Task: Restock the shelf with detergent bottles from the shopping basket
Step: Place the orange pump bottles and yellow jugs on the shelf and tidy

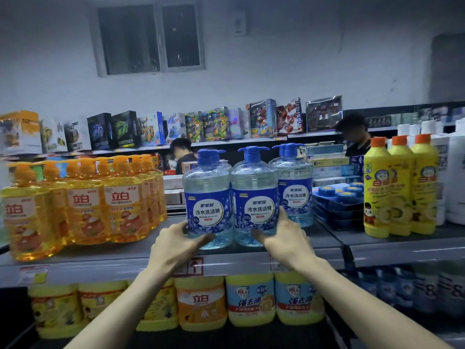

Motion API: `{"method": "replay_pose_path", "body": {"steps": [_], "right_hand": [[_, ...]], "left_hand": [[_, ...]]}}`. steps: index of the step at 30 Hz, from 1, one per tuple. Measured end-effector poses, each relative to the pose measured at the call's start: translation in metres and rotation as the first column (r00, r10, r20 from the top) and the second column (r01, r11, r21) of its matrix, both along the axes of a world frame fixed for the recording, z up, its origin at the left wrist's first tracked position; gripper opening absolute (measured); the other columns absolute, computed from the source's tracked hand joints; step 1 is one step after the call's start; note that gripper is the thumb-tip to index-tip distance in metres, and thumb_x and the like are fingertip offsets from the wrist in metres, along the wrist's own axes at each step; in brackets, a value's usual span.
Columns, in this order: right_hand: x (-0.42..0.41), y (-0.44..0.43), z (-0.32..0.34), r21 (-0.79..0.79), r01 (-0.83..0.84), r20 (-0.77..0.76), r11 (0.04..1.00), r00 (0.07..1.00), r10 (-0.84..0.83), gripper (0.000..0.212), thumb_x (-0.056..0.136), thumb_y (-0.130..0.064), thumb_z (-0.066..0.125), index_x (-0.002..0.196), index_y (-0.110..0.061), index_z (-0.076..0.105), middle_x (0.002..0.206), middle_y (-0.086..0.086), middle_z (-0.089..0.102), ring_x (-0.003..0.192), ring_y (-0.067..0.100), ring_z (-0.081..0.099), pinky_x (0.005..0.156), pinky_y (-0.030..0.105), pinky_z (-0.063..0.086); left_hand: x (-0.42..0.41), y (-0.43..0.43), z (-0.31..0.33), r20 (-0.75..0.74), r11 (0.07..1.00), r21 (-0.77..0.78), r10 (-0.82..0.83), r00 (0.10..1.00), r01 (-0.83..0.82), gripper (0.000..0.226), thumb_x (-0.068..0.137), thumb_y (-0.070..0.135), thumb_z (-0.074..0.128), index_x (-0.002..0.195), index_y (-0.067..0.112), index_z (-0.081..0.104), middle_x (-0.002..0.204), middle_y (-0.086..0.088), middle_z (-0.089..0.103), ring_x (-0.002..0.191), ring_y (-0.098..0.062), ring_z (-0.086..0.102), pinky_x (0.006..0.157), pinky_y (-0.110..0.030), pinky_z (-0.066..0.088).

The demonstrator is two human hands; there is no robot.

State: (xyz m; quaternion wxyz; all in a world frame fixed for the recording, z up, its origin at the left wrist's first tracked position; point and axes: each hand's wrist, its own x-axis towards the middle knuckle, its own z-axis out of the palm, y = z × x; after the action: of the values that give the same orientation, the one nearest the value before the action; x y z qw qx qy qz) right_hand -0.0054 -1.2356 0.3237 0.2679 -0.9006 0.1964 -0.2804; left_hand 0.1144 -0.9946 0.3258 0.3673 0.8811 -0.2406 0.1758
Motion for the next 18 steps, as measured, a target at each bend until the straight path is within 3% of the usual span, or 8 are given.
{"method": "replay_pose_path", "body": {"steps": [4,9,14,18], "right_hand": [[0.003,-0.004,-0.003,0.015,-0.045,0.076,0.999,0.996,0.043,0.088,0.067,-0.090,0.058,0.135,-0.037,0.043,0.123,-0.010,0.071,0.112,0.026,0.070,0.090,0.048,0.057],[0.004,-0.005,-0.006,-0.049,0.027,0.124,0.998,0.992,-0.020,0.092,0.075,-0.088,0.065,0.138,-0.024,0.045,0.112,-0.003,0.074,0.103,0.027,0.072,0.077,0.041,0.054],[0.004,-0.004,-0.008,-0.134,0.097,0.085,0.986,0.993,-0.086,0.100,0.074,-0.095,0.054,0.138,-0.020,0.043,0.103,-0.001,0.073,0.100,0.028,0.072,0.069,0.037,0.043],[0.004,-0.006,-0.003,-0.218,0.094,0.018,0.971,0.996,-0.093,0.098,0.076,-0.095,0.052,0.136,-0.018,0.044,0.106,0.001,0.072,0.104,0.029,0.071,0.074,0.040,0.047]], "left_hand": [[0.001,-0.003,-0.008,0.083,0.999,0.001,0.054,0.995,-0.054,0.088,0.061,0.107,0.046,0.121,0.049,0.072,0.109,0.014,0.080,0.099,-0.013,0.075,0.077,-0.038,0.062],[0.007,-0.006,-0.016,0.197,0.988,0.023,0.147,0.969,-0.155,0.099,0.058,0.109,0.032,0.129,0.049,0.069,0.106,0.010,0.081,0.097,-0.021,0.075,0.070,-0.033,0.056],[0.013,-0.007,-0.024,0.306,0.978,0.045,0.181,0.935,-0.204,0.103,0.059,0.110,0.025,0.127,0.047,0.069,0.105,0.011,0.081,0.096,-0.024,0.075,0.066,-0.033,0.050],[0.021,-0.007,-0.025,0.310,0.971,0.067,0.198,0.930,-0.229,0.114,0.054,0.113,0.022,0.117,0.035,0.076,0.103,0.008,0.081,0.091,-0.022,0.074,0.066,-0.031,0.048]]}}
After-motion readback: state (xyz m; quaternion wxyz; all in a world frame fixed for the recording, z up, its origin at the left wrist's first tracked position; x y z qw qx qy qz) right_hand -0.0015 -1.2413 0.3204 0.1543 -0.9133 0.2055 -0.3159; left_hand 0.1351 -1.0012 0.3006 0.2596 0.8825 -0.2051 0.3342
